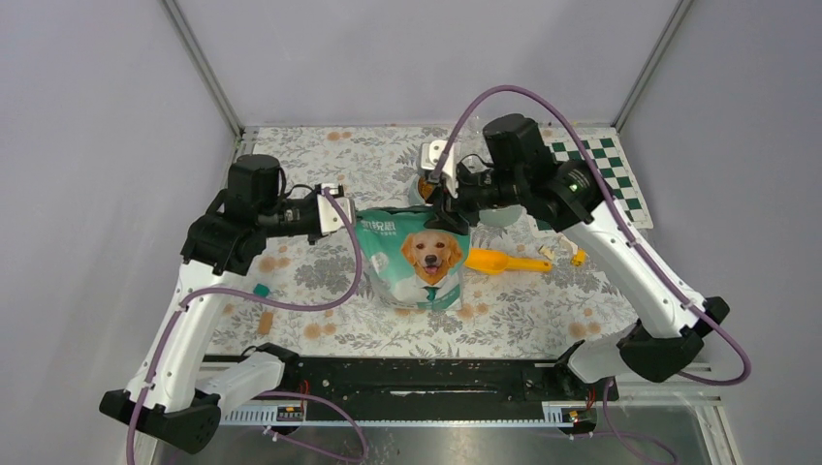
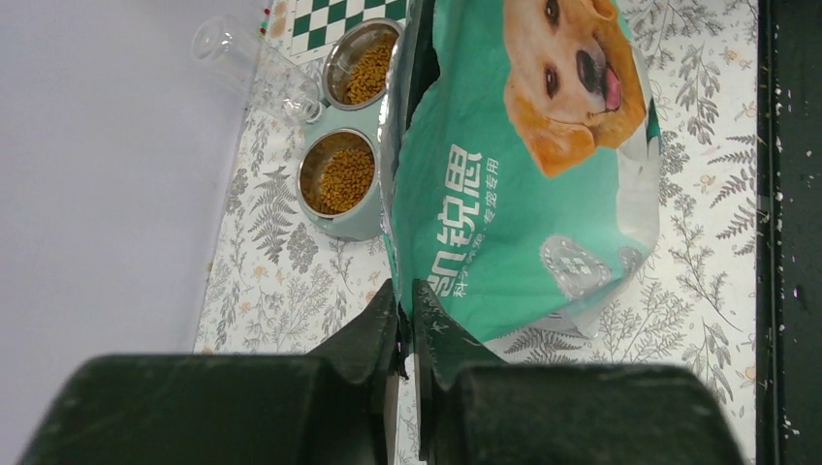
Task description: Serve the pet food
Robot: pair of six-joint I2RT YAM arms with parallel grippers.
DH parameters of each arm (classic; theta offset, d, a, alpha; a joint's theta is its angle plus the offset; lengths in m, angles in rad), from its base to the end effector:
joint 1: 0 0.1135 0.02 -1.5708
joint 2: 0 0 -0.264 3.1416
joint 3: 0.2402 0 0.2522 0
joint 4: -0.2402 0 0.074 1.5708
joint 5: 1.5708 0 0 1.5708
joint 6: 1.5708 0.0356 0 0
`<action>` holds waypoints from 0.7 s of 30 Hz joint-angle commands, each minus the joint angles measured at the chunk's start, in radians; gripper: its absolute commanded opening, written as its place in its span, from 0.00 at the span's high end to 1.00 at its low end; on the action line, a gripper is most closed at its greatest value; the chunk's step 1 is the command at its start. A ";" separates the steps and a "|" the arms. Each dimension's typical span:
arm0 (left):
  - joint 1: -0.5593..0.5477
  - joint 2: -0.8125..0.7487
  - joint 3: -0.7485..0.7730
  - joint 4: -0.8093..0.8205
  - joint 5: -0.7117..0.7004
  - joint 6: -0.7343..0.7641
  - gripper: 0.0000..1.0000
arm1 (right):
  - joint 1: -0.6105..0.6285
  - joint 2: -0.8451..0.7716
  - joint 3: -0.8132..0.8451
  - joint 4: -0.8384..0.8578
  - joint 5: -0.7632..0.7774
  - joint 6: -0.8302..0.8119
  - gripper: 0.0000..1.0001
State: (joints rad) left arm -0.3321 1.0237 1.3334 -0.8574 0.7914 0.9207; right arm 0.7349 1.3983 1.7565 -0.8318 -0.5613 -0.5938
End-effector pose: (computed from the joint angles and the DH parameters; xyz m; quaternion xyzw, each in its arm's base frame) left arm 0.1640 -0.0834 0.4192 0.6246 0.5412 -0.1906 0.5298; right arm 0.1919 0.1989 0.4682 -0.6192 0.5564 0.2711 0.4832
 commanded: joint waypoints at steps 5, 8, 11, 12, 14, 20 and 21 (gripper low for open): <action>0.002 -0.002 0.072 -0.058 0.031 0.076 1.00 | 0.109 0.151 0.186 -0.079 0.066 -0.034 0.45; 0.003 0.004 0.083 -0.058 0.055 0.071 1.00 | 0.131 0.209 0.246 -0.079 0.071 -0.033 0.48; 0.003 0.010 0.098 -0.070 0.062 0.082 1.00 | 0.147 0.260 0.311 -0.108 0.051 -0.037 0.53; 0.004 0.015 0.108 -0.088 0.065 0.091 1.00 | 0.152 0.277 0.332 -0.121 0.048 -0.039 0.56; 0.004 0.028 0.135 -0.122 0.073 0.110 1.00 | 0.161 0.303 0.362 -0.148 0.041 -0.048 0.59; 0.030 0.059 0.179 -0.183 0.135 0.156 1.00 | 0.175 0.328 0.368 -0.133 0.020 -0.037 0.66; 0.041 0.058 0.178 -0.183 0.151 0.161 1.00 | 0.176 0.331 0.368 -0.132 0.017 -0.033 0.67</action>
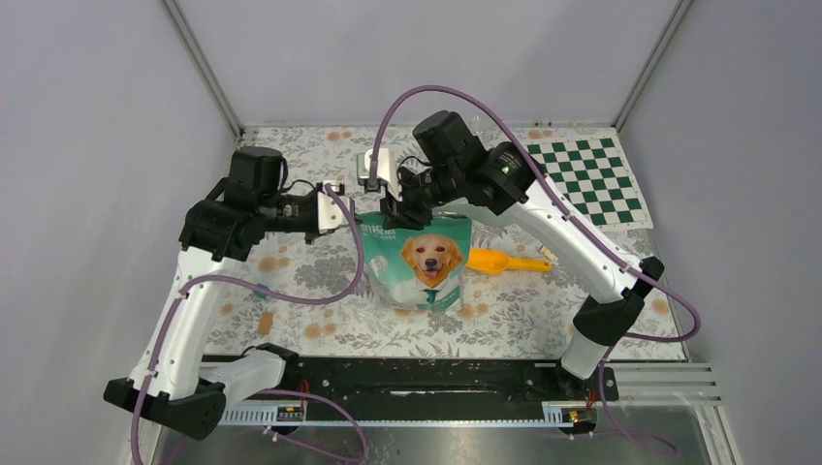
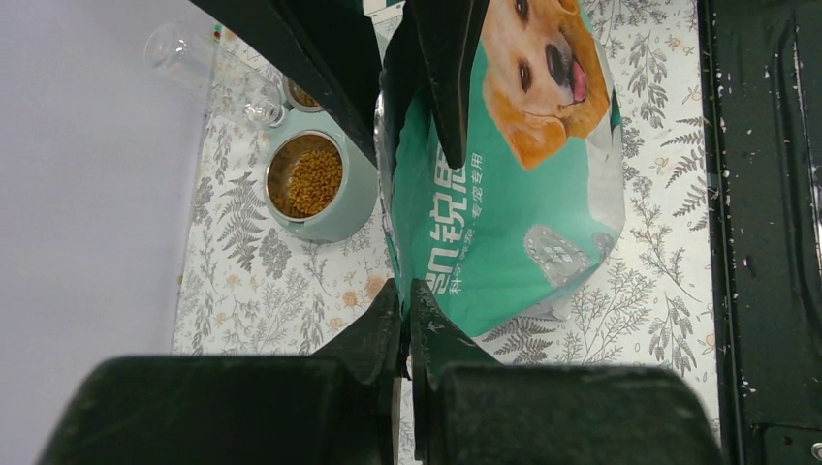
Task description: Serve the pet food
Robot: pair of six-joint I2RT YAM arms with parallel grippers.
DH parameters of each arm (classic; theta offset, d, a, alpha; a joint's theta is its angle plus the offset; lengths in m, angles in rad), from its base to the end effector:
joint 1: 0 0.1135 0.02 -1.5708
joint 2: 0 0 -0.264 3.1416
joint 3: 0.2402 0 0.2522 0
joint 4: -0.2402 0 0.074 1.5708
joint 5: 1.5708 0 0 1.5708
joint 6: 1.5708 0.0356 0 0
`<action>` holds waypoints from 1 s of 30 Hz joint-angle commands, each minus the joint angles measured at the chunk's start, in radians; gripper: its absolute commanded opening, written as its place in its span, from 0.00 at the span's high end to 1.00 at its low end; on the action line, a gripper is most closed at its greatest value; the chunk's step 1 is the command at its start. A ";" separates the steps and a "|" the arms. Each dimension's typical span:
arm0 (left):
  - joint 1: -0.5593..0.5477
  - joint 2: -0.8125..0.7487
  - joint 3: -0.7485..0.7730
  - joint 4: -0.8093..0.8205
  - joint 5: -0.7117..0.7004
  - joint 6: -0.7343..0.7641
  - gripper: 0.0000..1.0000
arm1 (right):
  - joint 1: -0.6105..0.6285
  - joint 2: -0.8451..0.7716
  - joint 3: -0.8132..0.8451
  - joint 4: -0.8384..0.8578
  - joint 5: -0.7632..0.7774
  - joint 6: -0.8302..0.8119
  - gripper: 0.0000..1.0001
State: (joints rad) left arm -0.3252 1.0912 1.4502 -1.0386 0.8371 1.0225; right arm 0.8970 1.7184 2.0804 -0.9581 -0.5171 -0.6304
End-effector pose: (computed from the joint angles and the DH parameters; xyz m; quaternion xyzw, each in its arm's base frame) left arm 0.1645 -0.0834 0.4285 0.6514 0.5349 -0.2102 0.4954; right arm 0.2068 0.2872 0.4586 -0.6772 0.5342 0.2841 0.4187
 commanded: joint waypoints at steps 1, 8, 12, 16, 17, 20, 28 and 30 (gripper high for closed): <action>0.043 -0.014 0.061 -0.002 0.124 0.065 1.00 | 0.013 0.013 0.046 -0.004 -0.029 0.004 0.69; 0.074 -0.036 0.047 -0.001 0.157 0.078 1.00 | 0.013 0.010 0.036 0.009 -0.014 0.025 1.00; 0.079 -0.049 0.029 0.017 0.153 0.068 1.00 | 0.012 -0.001 0.039 0.009 0.006 0.026 1.00; 0.080 -0.051 0.028 0.017 0.138 0.068 1.00 | 0.013 -0.026 0.037 -0.007 0.049 0.016 0.73; 0.079 -0.051 0.028 0.017 0.137 0.067 1.00 | 0.012 -0.032 0.036 -0.022 0.058 0.006 0.69; 0.079 -0.053 0.028 0.018 0.138 0.067 1.00 | 0.010 -0.038 0.058 -0.095 0.087 -0.027 0.66; 0.080 -0.053 0.026 0.020 0.134 0.066 1.00 | -0.024 -0.050 0.078 -0.192 0.138 -0.047 0.91; 0.078 -0.053 0.023 0.020 0.131 0.066 1.00 | -0.031 -0.054 0.081 -0.194 0.138 -0.049 1.00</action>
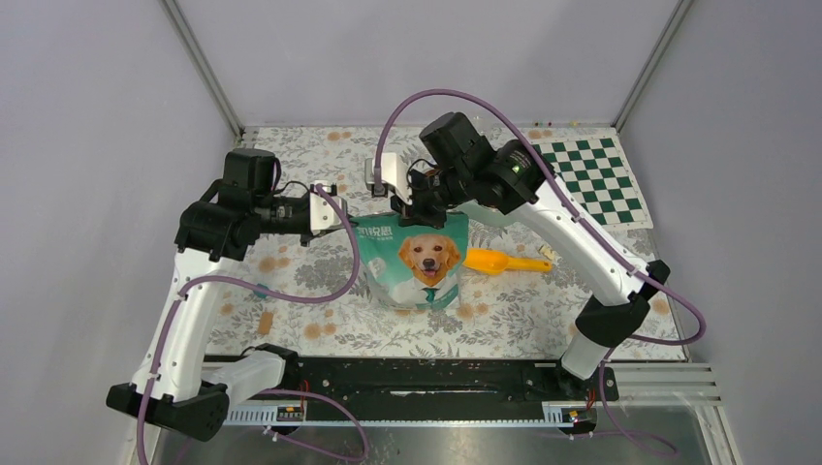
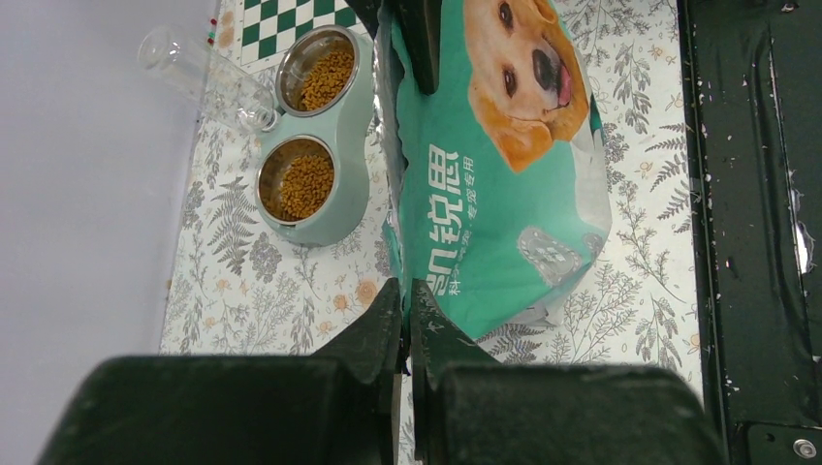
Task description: Serve the pet food
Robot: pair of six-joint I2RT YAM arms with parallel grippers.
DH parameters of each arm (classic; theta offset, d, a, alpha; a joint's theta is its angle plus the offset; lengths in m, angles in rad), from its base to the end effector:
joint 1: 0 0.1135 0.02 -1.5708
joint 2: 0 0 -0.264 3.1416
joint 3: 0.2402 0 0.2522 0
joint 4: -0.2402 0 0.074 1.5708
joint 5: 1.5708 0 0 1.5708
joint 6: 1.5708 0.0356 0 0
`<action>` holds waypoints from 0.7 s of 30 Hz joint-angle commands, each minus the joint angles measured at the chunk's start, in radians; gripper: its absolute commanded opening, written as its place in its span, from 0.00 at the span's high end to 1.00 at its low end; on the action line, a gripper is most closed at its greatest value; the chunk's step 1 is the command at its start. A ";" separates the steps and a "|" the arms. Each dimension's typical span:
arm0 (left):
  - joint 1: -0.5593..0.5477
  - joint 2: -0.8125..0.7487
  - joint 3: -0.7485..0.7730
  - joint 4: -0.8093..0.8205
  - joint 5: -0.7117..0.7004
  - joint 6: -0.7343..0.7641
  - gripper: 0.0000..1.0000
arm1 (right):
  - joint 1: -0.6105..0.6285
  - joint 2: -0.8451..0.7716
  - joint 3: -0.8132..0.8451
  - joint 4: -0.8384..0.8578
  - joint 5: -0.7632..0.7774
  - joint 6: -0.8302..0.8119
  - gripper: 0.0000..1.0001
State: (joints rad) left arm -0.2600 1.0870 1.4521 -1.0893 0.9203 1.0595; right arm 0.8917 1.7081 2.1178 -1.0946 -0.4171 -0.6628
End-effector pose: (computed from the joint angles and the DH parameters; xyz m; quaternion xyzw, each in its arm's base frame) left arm 0.1630 -0.0727 0.4274 0.6448 0.5337 -0.2297 0.4966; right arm 0.2020 0.2732 0.4602 -0.6832 0.5679 0.2337 0.3952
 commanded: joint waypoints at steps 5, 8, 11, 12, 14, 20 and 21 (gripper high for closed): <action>0.014 -0.058 0.011 0.087 0.042 0.015 1.00 | -0.034 -0.059 0.050 -0.066 0.034 -0.015 0.95; 0.013 -0.062 0.008 0.092 0.035 0.010 1.00 | -0.039 -0.087 0.031 -0.067 0.050 -0.016 0.72; 0.014 -0.065 0.006 0.093 0.033 0.009 1.00 | -0.055 -0.108 0.026 -0.097 0.054 -0.024 0.70; 0.014 -0.065 0.006 0.092 0.033 0.009 1.00 | -0.061 -0.115 0.021 -0.107 0.053 -0.024 0.73; 0.014 -0.067 0.005 0.092 0.031 0.007 1.00 | -0.071 -0.129 0.008 -0.119 0.055 -0.030 0.82; 0.013 -0.067 0.008 0.093 0.028 0.006 1.00 | -0.116 -0.177 -0.041 -0.138 0.054 -0.059 1.00; 0.013 -0.065 0.009 0.093 0.029 0.005 1.00 | -0.121 -0.186 -0.050 -0.131 0.057 -0.058 1.00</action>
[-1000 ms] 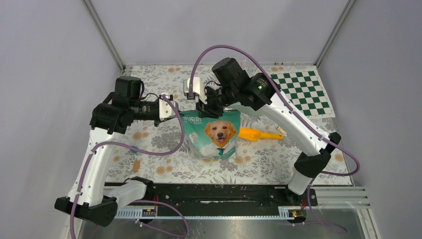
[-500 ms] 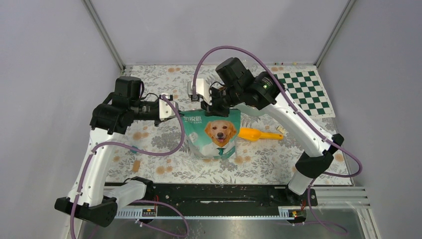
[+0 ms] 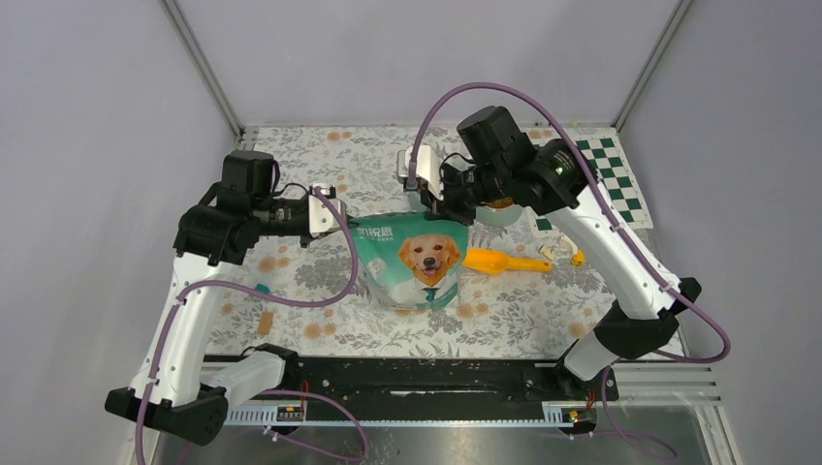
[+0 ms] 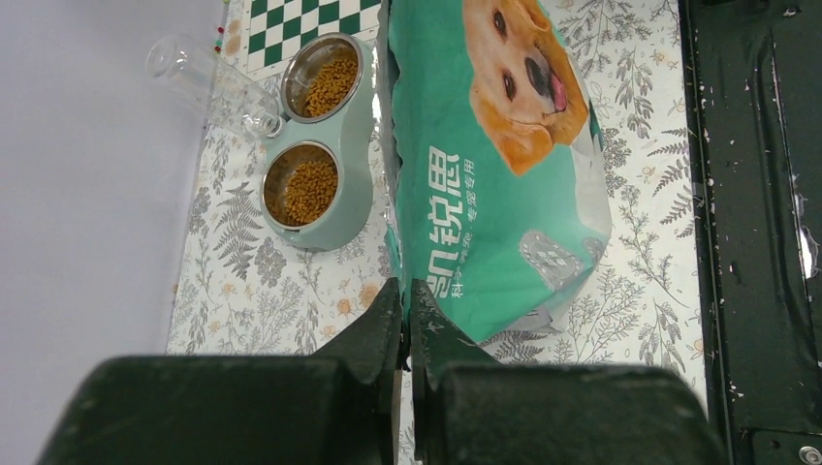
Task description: Serve the pet food
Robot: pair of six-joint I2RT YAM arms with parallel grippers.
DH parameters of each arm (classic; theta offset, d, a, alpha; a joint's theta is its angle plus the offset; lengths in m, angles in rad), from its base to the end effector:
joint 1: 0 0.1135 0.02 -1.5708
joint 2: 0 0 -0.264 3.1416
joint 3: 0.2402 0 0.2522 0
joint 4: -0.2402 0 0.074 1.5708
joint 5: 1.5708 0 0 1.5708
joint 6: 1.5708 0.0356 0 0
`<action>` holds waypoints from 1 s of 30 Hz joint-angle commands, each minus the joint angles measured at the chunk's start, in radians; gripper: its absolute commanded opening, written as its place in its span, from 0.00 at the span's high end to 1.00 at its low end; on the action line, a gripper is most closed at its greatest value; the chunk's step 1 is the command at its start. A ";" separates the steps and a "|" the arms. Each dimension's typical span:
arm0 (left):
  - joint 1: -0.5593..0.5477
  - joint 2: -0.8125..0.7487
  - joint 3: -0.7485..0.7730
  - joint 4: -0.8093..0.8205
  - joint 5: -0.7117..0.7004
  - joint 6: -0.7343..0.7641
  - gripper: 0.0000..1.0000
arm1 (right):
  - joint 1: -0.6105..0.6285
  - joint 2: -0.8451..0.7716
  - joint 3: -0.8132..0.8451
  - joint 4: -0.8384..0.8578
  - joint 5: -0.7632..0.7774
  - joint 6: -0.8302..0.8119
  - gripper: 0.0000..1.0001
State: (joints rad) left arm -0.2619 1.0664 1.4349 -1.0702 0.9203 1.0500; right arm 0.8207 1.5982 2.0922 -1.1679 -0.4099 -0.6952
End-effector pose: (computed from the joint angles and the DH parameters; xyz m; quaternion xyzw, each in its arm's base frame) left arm 0.1591 -0.0720 0.4271 0.6438 0.5300 -0.2271 0.5030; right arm 0.1926 0.2275 0.4798 -0.6706 0.5801 0.2097 0.4122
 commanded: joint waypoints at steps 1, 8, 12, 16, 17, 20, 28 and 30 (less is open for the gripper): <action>0.016 -0.045 0.026 0.077 0.028 0.010 1.00 | -0.051 -0.085 -0.036 -0.049 0.053 -0.024 1.00; 0.017 -0.043 0.024 0.082 0.028 0.002 1.00 | -0.054 -0.105 -0.099 -0.033 0.065 -0.021 0.61; 0.016 -0.043 0.024 0.083 0.029 0.002 1.00 | -0.061 -0.100 -0.114 -0.030 0.064 -0.024 0.73; 0.016 -0.044 0.024 0.083 0.033 0.002 1.00 | -0.065 -0.093 -0.109 -0.032 0.064 -0.027 1.00; 0.015 -0.043 0.024 0.083 0.034 0.002 1.00 | -0.066 -0.095 -0.107 -0.032 0.060 -0.027 1.00; 0.016 -0.042 0.028 0.083 0.036 0.002 1.00 | -0.071 -0.094 -0.098 -0.031 0.039 -0.025 1.00; 0.016 -0.070 0.000 0.107 0.032 -0.015 1.00 | -0.070 0.004 0.008 0.000 -0.142 0.065 0.65; 0.015 -0.077 -0.010 0.127 0.030 -0.029 1.00 | -0.070 0.046 0.050 -0.002 -0.188 0.099 0.64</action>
State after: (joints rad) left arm -0.2581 1.0515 1.4178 -1.0554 0.9154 1.0336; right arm 0.7555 1.5684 2.0541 -1.1889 -0.4644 -0.6735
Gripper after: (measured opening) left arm 0.014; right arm 0.351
